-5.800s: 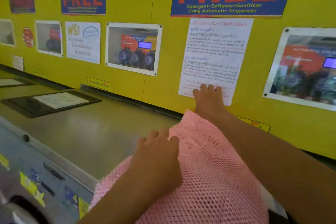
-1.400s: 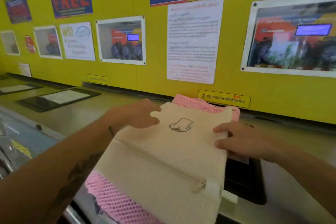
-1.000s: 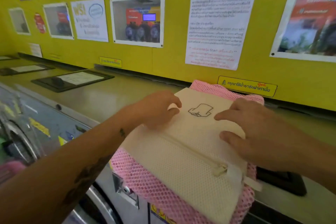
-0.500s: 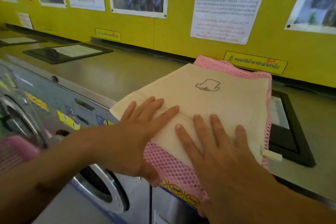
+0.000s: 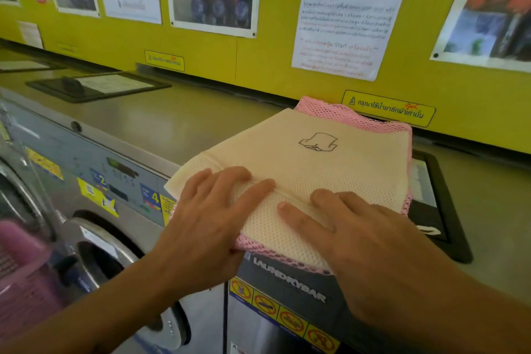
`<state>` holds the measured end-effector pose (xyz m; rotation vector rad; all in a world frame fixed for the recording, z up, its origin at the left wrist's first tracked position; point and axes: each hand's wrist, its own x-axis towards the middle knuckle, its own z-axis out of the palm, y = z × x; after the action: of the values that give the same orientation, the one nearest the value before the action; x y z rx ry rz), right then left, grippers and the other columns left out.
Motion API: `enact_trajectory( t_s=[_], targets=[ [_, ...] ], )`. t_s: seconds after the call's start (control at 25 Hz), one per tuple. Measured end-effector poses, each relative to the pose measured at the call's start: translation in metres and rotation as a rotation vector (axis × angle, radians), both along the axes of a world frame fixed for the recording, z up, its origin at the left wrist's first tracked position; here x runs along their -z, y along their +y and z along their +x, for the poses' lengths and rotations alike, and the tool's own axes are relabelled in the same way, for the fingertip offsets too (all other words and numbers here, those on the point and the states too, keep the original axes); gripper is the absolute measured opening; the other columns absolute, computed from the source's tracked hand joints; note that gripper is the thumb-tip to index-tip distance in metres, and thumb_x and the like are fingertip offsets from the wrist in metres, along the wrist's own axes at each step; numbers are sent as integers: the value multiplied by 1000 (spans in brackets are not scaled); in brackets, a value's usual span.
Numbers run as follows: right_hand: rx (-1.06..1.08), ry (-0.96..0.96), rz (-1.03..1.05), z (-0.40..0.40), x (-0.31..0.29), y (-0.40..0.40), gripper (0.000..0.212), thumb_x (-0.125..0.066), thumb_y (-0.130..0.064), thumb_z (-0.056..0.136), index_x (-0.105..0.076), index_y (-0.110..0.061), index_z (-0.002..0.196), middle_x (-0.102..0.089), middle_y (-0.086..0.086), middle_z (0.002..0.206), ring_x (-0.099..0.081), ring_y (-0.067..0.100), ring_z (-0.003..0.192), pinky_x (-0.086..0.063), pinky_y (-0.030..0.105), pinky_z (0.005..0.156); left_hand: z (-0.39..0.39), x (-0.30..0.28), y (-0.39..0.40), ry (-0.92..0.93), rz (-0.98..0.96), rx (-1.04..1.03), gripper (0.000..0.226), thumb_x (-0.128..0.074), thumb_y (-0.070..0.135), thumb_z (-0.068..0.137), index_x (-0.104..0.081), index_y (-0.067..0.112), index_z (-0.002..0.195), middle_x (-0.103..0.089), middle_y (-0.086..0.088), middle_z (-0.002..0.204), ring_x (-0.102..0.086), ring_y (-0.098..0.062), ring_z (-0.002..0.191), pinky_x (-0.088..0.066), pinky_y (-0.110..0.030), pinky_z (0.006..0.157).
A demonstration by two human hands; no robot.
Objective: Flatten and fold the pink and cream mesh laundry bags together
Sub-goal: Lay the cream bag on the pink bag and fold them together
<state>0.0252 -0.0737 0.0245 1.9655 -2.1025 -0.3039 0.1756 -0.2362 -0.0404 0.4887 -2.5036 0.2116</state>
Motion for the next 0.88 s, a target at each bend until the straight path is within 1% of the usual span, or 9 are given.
enact_trajectory(
  t_s=[0.08, 0.16, 0.24, 0.28, 0.4, 0.44, 0.52, 0.68, 0.88],
  targets=[
    [-59, -68, -58, -2, -17, 4, 98, -67, -34, 83, 10, -41, 144, -27, -2, 131, -44, 21, 109, -54, 41, 83, 0, -17, 0, 48, -14, 46, 64, -52, 37, 67, -52, 23, 129, -64, -4, 112, -64, -29, 98, -47, -44, 92],
    [-28, -137, -38, -4, -40, 8, 90, -54, -33, 93, 20, -48, 141, -24, -13, 130, -37, 12, 103, -46, 31, 85, 1, -38, 1, 66, -50, 70, 61, -52, 38, 66, -53, 21, 125, -71, 1, 99, -69, -25, 85, -50, -41, 87],
    [-1, -251, -11, -10, -61, 15, 85, -43, -39, 90, 24, -51, 141, -27, -26, 137, -38, 6, 106, -38, 25, 87, 2, -61, 1, 87, -103, 83, 67, -57, 37, 62, -52, 23, 128, -73, 5, 99, -70, -22, 83, -47, -40, 92],
    [-8, -273, -40, -11, -74, 17, 88, -42, -37, 83, 20, -49, 145, -34, -29, 139, -45, 6, 109, -40, 26, 89, 0, -73, -1, 105, -133, 93, 70, -61, 35, 60, -52, 24, 129, -73, 6, 101, -70, -21, 84, -46, -39, 93],
    [-128, 7, -383, -39, -90, 15, 91, -58, -24, 63, -31, -28, 150, -69, -14, 120, -69, 17, 94, -59, 37, 74, -21, -112, -16, 185, -247, 121, 68, -67, 32, 59, -52, 24, 125, -71, 3, 105, -69, -25, 88, -45, -39, 87],
    [-126, 17, -443, -50, -98, 8, 85, -58, -21, 68, -33, -29, 148, -68, -10, 125, -68, 20, 102, -59, 40, 79, -35, -125, -23, 200, -286, 116, 65, -63, 30, 60, -54, 24, 124, -71, 2, 103, -67, -27, 88, -44, -39, 85],
    [0, -82, -454, -74, -118, -7, 73, -50, -22, 86, -21, -38, 151, -58, -6, 138, -57, 24, 119, -50, 39, 90, -67, -148, -40, 214, -312, 85, 64, -58, 29, 58, -58, 23, 122, -70, 2, 100, -66, -28, 88, -41, -39, 84],
    [254, -357, -423, -141, -141, -46, 72, -61, -21, 85, -22, -41, 142, -63, 2, 108, -62, 24, 95, -54, 44, 76, -137, -175, -78, 130, -202, 70, 57, -60, 29, 64, -56, 30, 121, -72, 5, 103, -65, -25, 95, -39, -40, 90],
    [375, -573, -326, -210, -140, -100, 73, -68, -13, 86, -24, -30, 142, -57, 12, 129, -58, 31, 116, -54, 48, 87, -211, -181, -120, -47, 78, 34, 45, -56, 40, 82, -49, 38, 127, -69, 8, 116, -60, -20, 109, -39, -42, 99]
  ],
)
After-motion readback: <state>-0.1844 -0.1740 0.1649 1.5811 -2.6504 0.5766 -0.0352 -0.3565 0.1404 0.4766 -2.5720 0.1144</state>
